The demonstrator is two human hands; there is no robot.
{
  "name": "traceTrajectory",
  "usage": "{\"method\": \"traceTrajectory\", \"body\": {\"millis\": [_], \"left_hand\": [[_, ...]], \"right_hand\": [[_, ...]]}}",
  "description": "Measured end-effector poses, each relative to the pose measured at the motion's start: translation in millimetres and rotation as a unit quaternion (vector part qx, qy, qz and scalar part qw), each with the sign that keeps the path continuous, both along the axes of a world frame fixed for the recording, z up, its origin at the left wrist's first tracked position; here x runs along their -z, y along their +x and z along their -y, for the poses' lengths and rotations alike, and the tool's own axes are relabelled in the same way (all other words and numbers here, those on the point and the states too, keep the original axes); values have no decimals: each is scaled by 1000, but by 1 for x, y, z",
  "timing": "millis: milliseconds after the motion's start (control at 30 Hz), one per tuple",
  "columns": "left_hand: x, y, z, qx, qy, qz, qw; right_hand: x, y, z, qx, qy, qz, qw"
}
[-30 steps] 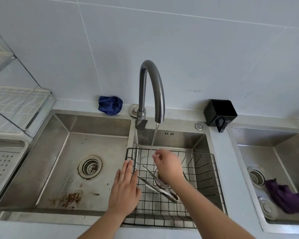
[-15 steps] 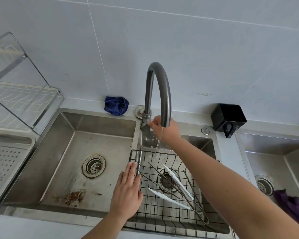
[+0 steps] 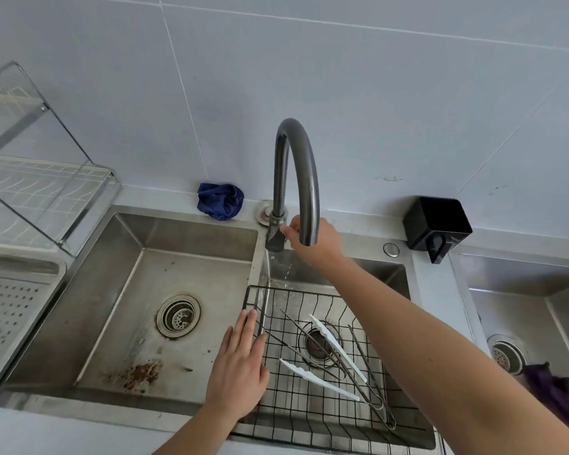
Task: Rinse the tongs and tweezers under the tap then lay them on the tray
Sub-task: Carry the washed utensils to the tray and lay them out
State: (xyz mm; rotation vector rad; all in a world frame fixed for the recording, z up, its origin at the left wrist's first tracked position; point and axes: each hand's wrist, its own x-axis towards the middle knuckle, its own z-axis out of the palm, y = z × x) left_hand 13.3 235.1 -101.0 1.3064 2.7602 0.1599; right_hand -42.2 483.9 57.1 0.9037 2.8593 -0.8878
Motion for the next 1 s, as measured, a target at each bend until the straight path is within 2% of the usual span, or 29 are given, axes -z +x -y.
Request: {"method": "traceTrajectory", "body": {"millis": [133, 233, 333, 400, 433, 500, 567, 633, 733, 833, 933, 967, 1000], "left_hand": [[-4, 2, 0, -1, -11, 6, 1000], [-11, 4, -5, -1, -21, 0, 1000], [-26, 14, -19, 17, 32, 2, 999], [-37, 27, -32, 3, 68, 49, 996], [-41, 33, -38, -31, 75, 111, 990], [-41, 44, -49, -155, 76, 268, 948], [-29, 53, -56, -262, 95, 405, 871], [-18, 57, -61, -340, 125, 483, 797], [-7, 57, -67, -416, 167, 480, 754], [-1, 56, -71, -467, 227, 475, 710], [6, 54, -70, -504, 270, 483, 663], [8, 53, -71, -513, 276, 485, 652], [8, 52, -72, -517, 275, 477, 655]], "right_hand": [[11, 34, 3, 20, -31, -15, 999], [40, 88, 4, 33, -38, 26, 998], [72, 145, 6, 50, -51, 77, 994], [89, 174, 9, 63, -50, 104, 991], [97, 185, 12, 69, -51, 113, 990], [112, 205, 17, 64, -42, 133, 988], [126, 219, 24, 29, -11, 163, 986], [138, 227, 30, -2, 31, 193, 981], [149, 229, 37, -38, 95, 234, 967], [151, 226, 38, -79, 136, 238, 958], [147, 228, 35, -60, 93, 194, 975], [145, 231, 32, -42, 68, 178, 981], [143, 235, 30, -24, 47, 164, 985]]}}
